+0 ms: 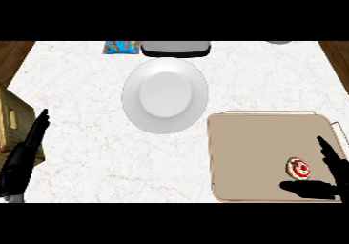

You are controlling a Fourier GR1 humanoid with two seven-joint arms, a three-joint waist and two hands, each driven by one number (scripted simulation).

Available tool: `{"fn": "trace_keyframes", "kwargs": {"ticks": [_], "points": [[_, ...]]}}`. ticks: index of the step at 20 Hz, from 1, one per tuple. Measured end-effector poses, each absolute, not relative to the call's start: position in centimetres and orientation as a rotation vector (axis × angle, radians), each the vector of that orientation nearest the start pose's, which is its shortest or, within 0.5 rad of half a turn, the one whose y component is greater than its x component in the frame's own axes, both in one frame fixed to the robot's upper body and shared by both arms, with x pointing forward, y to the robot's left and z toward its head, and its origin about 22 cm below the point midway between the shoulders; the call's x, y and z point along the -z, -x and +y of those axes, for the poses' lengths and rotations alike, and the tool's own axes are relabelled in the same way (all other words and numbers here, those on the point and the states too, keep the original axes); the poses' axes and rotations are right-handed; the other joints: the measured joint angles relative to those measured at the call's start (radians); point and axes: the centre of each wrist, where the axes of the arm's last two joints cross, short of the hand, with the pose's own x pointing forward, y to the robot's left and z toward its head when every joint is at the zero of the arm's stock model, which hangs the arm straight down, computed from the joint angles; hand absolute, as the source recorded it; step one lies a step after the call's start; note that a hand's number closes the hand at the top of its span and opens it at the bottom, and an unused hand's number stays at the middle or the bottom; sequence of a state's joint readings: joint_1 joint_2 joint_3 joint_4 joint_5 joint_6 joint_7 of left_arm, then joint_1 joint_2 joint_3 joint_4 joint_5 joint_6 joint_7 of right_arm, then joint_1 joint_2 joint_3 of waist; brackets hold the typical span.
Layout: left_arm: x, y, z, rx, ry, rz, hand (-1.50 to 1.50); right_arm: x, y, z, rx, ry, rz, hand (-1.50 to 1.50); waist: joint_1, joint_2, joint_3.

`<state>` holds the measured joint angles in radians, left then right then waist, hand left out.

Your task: Pick the cupcake from the tray and place it in the plate

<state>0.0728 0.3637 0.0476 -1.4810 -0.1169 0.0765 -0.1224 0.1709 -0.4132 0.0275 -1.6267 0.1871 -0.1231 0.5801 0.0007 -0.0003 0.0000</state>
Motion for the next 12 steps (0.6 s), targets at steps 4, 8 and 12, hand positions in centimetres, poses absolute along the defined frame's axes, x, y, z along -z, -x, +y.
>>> {"fn": "trace_keyframes", "kwargs": {"ticks": [4, 8, 12], "points": [[0.1, -22.1, 33.8, 0.294, -0.481, -1.512, 0.00, -0.2, -20.0, -32.3, -0.201, 0.595, -0.884, 1.50, -0.001, 0.000, 0.000], [0.5, -21.8, 33.7, 0.292, -0.479, -1.515, 0.00, 0.5, -19.5, -32.6, -0.190, 0.603, -0.933, 1.50, -0.002, -0.001, -0.003], [0.8, -21.0, 33.8, 0.294, -0.475, -1.511, 0.00, 0.8, -19.4, -32.4, -0.192, 0.610, -0.964, 1.50, -0.001, -0.001, -0.001]]}}
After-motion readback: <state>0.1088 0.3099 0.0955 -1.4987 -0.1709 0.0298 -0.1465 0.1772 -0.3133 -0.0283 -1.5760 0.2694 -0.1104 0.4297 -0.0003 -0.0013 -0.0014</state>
